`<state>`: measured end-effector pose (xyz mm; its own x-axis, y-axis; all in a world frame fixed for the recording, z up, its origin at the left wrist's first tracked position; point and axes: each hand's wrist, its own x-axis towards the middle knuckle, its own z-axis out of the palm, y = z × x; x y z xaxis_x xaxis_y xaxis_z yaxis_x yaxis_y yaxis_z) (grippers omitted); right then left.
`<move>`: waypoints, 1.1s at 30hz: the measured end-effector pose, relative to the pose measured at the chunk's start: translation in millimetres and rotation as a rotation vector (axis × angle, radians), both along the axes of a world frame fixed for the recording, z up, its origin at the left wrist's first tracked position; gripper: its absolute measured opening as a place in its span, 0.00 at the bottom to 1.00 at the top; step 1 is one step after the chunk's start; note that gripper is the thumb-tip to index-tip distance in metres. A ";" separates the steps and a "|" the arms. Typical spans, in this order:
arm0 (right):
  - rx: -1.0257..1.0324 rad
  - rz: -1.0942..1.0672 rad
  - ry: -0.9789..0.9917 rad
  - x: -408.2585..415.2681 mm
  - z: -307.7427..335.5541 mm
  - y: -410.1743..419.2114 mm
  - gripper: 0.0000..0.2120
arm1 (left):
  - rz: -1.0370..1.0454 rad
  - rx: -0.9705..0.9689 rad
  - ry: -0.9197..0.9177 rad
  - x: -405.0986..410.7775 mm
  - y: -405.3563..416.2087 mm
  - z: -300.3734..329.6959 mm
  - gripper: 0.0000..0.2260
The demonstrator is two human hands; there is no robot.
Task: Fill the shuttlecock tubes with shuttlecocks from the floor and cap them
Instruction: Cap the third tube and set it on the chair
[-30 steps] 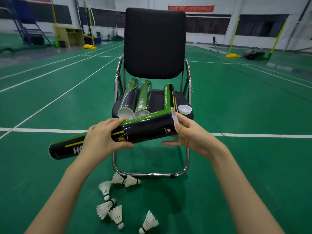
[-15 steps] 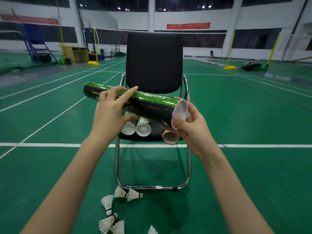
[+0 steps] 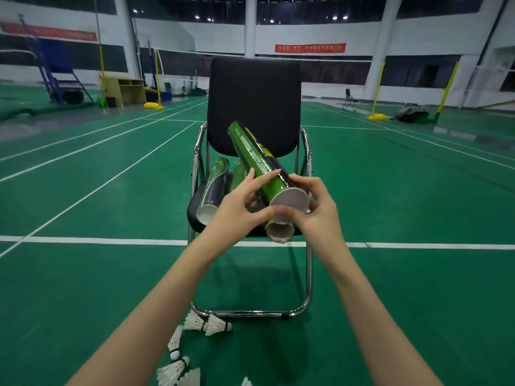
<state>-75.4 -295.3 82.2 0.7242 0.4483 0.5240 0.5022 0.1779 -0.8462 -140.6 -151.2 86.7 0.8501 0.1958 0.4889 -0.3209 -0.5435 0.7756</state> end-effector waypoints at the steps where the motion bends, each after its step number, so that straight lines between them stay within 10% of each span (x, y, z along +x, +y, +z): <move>1: -0.019 -0.003 0.010 2.3 -4.5 1.6 0.20 | -0.015 -0.011 0.018 4.0 3.2 -5.9 0.29; 25: -0.327 -0.148 -0.021 74.4 -79.7 56.6 0.23 | -0.048 0.029 0.194 69.4 63.0 -74.1 0.29; 33: -0.525 -0.072 -0.144 109.2 -89.0 63.0 0.25 | 0.021 0.539 0.269 101.4 87.1 -80.9 0.35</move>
